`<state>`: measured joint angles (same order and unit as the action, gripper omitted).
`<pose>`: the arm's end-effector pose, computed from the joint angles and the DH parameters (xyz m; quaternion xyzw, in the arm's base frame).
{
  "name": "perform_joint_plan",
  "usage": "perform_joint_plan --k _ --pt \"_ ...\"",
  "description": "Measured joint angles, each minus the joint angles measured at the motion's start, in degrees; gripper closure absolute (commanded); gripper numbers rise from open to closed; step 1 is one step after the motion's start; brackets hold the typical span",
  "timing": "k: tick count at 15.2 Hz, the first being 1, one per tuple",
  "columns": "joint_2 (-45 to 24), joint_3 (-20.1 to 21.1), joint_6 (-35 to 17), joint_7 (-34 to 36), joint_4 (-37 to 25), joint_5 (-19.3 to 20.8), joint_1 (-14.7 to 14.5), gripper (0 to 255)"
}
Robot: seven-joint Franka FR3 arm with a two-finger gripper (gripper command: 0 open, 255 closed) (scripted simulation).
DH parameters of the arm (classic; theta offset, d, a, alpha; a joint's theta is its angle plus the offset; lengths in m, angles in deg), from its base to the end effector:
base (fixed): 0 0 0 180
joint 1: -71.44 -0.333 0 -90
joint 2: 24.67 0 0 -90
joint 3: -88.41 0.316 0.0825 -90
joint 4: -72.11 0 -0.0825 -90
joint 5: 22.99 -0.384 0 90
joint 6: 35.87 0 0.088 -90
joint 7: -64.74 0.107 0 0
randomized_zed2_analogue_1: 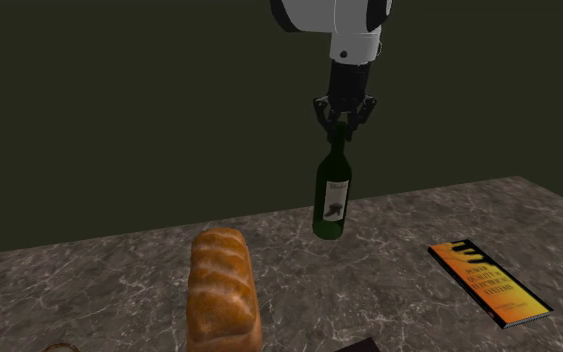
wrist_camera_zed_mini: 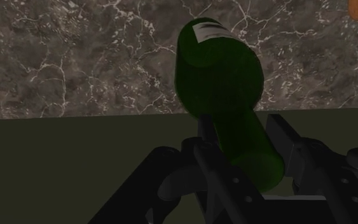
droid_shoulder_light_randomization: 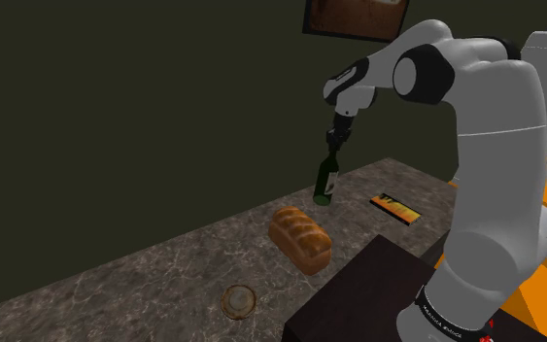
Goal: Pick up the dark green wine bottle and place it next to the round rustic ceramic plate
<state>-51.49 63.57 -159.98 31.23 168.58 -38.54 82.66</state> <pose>0.5678 -0.3603 0.3545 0.9967 -0.0715 0.0378 0.0022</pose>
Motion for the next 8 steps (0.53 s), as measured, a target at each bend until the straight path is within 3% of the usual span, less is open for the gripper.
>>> perform_joint_plan --k 8 --pt "2.4 -0.8 5.0 1.1 -2.9 1.5 -0.3 255"
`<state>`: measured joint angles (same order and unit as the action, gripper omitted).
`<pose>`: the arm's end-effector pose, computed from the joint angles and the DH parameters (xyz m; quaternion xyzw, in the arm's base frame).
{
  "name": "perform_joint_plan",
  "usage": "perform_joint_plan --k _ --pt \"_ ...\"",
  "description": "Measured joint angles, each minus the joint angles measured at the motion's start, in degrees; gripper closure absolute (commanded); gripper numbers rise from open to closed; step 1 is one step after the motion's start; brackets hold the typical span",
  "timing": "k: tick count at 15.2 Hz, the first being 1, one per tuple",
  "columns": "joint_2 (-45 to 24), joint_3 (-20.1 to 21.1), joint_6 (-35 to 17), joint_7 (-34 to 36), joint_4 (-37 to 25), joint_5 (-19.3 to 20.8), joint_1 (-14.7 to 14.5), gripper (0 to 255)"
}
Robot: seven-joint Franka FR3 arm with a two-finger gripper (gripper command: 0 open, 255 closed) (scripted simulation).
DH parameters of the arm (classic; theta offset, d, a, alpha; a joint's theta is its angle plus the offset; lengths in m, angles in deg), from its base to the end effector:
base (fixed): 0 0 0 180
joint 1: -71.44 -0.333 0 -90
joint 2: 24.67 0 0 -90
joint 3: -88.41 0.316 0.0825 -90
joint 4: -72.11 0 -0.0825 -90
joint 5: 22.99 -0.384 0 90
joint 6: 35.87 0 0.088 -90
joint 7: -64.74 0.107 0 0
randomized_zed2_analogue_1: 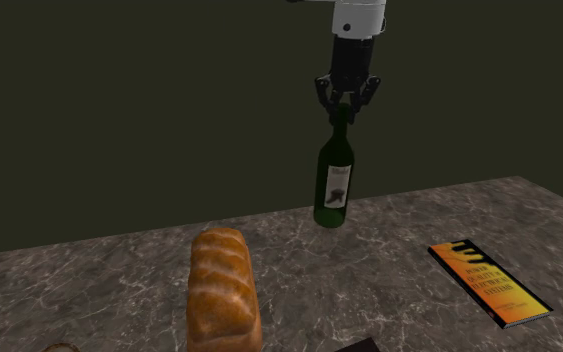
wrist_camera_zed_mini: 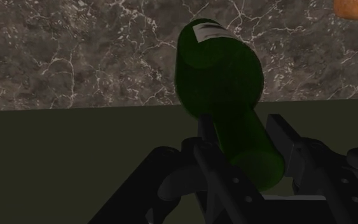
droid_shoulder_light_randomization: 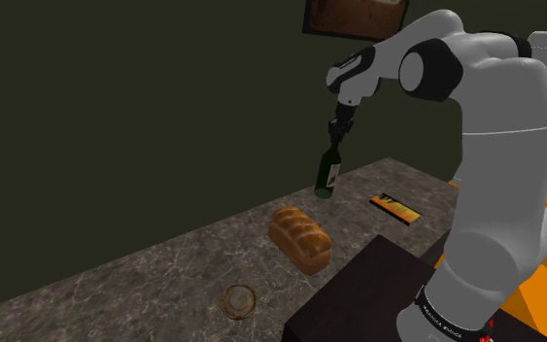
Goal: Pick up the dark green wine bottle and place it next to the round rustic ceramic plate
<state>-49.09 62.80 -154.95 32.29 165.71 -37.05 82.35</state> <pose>0.5677 -0.3607 0.3971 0.9967 -0.0715 0.0379 0.0021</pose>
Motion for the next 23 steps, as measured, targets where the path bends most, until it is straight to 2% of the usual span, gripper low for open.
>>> perform_joint_plan --k 7,17,23 --pt "2.4 -0.5 3.9 1.3 -1.8 1.4 -0.7 255" --pt "13.1 1.8 -1.1 14.5 12.1 7.4 -11.3 255" --pt "16.8 4.5 -1.9 23.6 16.1 10.2 -16.6 255"
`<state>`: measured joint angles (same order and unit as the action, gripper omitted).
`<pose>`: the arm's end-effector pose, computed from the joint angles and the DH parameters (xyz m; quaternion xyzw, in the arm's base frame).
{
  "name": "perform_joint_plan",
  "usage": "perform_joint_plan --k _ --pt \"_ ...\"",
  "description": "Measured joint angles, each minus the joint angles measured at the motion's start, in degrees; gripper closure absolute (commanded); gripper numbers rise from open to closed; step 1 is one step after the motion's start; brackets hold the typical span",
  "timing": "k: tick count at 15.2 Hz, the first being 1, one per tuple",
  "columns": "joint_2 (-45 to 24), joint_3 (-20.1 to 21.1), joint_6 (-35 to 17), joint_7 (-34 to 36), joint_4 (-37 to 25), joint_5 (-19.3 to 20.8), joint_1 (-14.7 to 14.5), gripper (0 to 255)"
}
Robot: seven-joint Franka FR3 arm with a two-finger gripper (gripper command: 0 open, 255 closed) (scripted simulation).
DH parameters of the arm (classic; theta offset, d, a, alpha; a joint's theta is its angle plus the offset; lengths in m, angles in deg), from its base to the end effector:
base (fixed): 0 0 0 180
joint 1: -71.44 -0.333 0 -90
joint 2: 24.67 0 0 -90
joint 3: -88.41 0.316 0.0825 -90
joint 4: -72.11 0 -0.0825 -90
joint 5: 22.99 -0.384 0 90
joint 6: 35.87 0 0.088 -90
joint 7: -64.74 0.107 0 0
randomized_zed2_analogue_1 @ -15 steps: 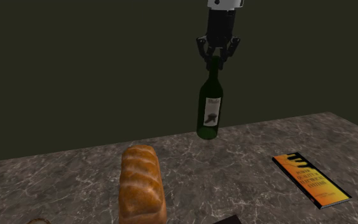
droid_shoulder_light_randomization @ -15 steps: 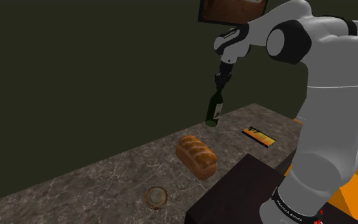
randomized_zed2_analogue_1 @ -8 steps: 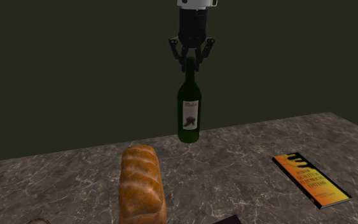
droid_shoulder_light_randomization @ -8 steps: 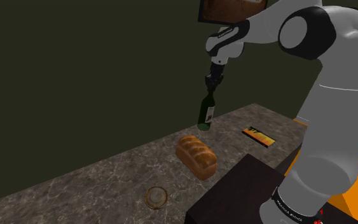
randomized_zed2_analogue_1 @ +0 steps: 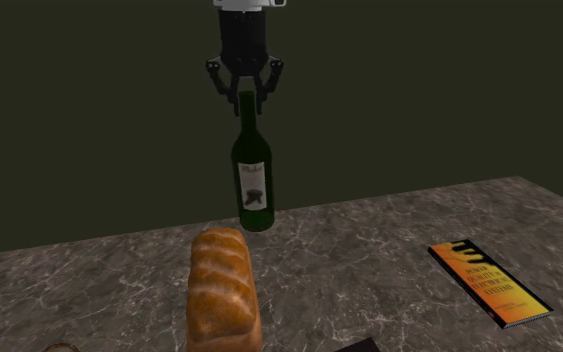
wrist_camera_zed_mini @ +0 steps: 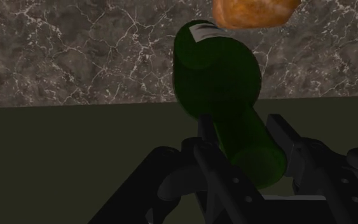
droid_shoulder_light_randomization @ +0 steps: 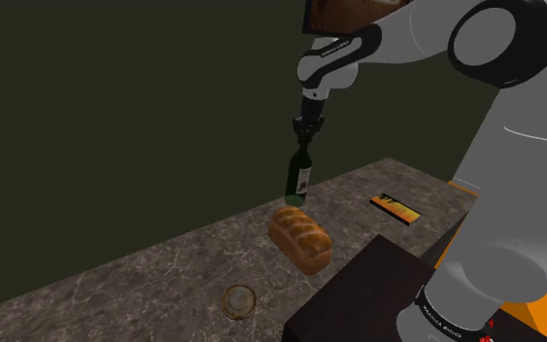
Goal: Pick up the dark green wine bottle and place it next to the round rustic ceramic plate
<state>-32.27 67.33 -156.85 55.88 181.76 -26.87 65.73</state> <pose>0.5779 -0.1486 0.4369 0.9968 -0.0707 0.0377 0.0020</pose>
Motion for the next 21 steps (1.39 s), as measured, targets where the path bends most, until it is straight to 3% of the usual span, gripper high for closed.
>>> perform_joint_plan --k 12,21 --pt "2.7 6.6 -1.3 17.0 3.6 3.1 -9.1 255" --pt "-1.4 11.6 0.3 28.8 -1.9 3.9 -15.4 255"
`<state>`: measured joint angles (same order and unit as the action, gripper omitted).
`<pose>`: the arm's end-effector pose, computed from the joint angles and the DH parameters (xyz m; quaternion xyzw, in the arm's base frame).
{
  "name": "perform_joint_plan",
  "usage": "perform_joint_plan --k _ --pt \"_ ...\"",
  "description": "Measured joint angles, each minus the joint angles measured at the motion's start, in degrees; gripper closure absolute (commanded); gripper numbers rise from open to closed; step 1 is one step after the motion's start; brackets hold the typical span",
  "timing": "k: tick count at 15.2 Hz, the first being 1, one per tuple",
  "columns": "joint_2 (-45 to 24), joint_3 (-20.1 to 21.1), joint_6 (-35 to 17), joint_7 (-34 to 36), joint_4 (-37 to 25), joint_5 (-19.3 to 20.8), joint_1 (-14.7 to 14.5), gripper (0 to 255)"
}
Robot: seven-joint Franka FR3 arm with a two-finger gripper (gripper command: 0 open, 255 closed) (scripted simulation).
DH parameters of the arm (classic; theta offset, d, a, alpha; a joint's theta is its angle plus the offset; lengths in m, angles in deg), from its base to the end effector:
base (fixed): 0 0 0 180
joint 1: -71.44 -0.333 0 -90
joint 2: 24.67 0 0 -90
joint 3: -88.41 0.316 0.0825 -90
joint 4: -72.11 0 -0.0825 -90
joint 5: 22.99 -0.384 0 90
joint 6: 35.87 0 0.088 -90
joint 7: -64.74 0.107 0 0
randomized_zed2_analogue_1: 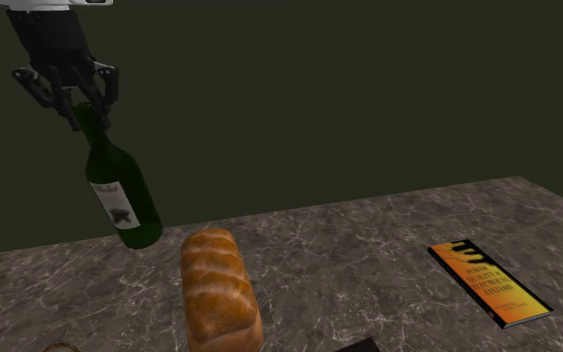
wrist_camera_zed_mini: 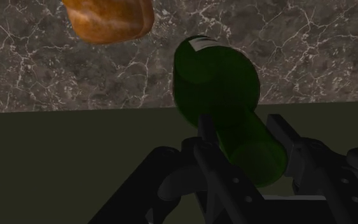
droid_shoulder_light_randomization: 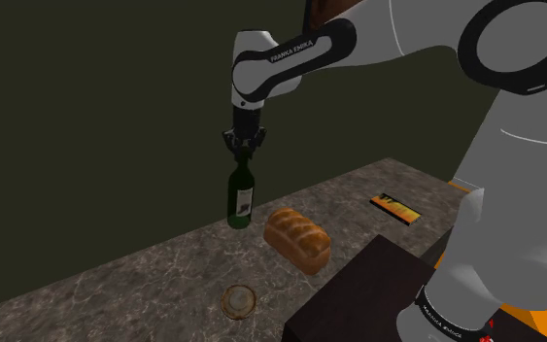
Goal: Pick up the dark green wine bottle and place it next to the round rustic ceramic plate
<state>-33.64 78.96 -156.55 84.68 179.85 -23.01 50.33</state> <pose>0.5926 0.1262 0.4340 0.9968 -0.0708 0.0378 0.0024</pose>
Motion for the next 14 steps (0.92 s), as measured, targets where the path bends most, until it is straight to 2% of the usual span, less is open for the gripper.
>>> perform_joint_plan --k 4,10,14 --pt "-2.1 2.0 0.8 5.2 -2.8 0.5 -2.9 255" --pt "-7.4 4.4 3.3 11.6 -10.4 0.9 -6.7 255" --pt "-9.0 4.7 2.0 12.5 -10.7 0.9 -7.2 255"
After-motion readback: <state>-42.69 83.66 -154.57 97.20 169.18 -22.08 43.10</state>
